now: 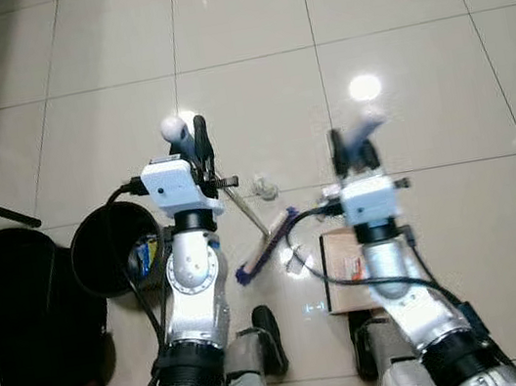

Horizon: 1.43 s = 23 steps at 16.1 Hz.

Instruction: Sweep floor

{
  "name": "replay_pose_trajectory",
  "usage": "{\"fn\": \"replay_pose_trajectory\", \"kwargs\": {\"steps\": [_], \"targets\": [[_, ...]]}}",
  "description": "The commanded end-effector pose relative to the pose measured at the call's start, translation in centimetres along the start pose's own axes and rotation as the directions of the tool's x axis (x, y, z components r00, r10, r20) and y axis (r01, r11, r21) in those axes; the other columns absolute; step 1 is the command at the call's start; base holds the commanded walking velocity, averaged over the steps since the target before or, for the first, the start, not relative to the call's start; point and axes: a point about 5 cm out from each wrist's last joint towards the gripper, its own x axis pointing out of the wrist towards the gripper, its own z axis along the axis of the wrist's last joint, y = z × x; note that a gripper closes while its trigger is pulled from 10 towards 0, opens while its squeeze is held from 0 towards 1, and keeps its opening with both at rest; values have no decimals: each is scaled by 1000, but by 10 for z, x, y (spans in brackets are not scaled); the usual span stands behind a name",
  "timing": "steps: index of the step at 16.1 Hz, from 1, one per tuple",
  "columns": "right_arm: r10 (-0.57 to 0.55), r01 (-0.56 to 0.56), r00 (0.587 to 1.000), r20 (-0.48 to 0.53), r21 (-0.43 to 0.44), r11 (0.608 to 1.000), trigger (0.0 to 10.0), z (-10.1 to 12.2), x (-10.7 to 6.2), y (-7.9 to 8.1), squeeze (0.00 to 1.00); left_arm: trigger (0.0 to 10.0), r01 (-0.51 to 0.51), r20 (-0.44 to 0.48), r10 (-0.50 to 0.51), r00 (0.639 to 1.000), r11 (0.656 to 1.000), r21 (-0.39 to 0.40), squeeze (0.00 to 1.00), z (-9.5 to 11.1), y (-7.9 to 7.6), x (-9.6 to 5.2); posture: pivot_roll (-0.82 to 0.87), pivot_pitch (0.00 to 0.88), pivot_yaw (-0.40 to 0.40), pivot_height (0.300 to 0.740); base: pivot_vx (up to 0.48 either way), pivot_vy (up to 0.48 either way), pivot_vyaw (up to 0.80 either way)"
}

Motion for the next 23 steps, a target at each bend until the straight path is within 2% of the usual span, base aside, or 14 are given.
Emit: {"fn": "replay_pose_trajectory", "kwargs": {"steps": [1,4,5,6,7,8,9,12,14,15,17,19,20,23], "targets": [[29,-29,999,-46,-3,1000,10000,-6,-13,10,0,10000,-50,-82,52,995,999,19,0,-16,8,-13,111,427,142,740,0,0,0],[-6,5,997,-80,-16,1000,10000,-7,-13,13,0,10000,-163,-154,157,976,986,-31,0,-25,10,-21,103,425,143,740,0,0,0],[-21,19,996,-91,-18,1000,10000,-9,-12,12,0,10000,-224,-186,208,960,972,-70,0,-29,9,-23,96,425,141,740,0,0,0],[-38,36,994,-101,-20,999,10000,-10,-11,11,0,10000,-275,-208,245,947,953,-129,0,-29,6,-22,94,422,138,740,0,0,0],[-71,70,991,-118,-12,997,10000,-11,-8,6,0,10000,-343,-222,295,929,912,-225,0,-25,1,-17,88,411,135,740,0,0,0],[-78,78,989,-122,-10,997,10000,-12,-8,5,0,10000,-355,-223,304,926,903,-243,0,-24,0,-15,88,411,135,740,0,0,0],[-104,108,986,-132,19,994,10000,-12,-4,2,0,10000,-401,-227,340,912,856,-325,0,-18,-3,-5,83,400,130,740,0,0,0],[-133,145,980,-146,71,987,10000,-11,3,-2,0,10000,-407,-247,327,912,791,-456,0,-7,-11,12,81,374,117,740,0,0,0],[-128,141,981,-145,79,987,10000,-12,6,-3,0,10000,-366,-239,280,930,770,-522,0,1,-15,19,74,350,103,740,0,0,0],[-128,140,981,-145,81,987,10000,-12,7,-3,0,10000,-355,-236,269,934,769,-532,0,2,-15,20,74,350,103,740,0,0,0],[-117,130,982,-147,87,988,10000,-14,11,-6,0,10000,-280,-202,200,959,789,-548,0,12,-8,26,71,325,85,740,0,0,0],[-110,124,983,-147,89,988,10000,-17,14,-11,0,10000,-188,-164,117,980,821,-539,0,22,-2,31,70,296,83,740,0,0,0],[-104,118,984,-142,90,989,10000,-17,18,-14,0,10000,-88,-122,30,992,860,-503,0,31,3,36,67,278,79,740,0,0,0],[-101,113,986,-129,91,989,10000,-18,21,-18,0,10000,62,-73,-100,992,910,-411,0,45,11,41,64,253,78,740,0,0,0]]}}
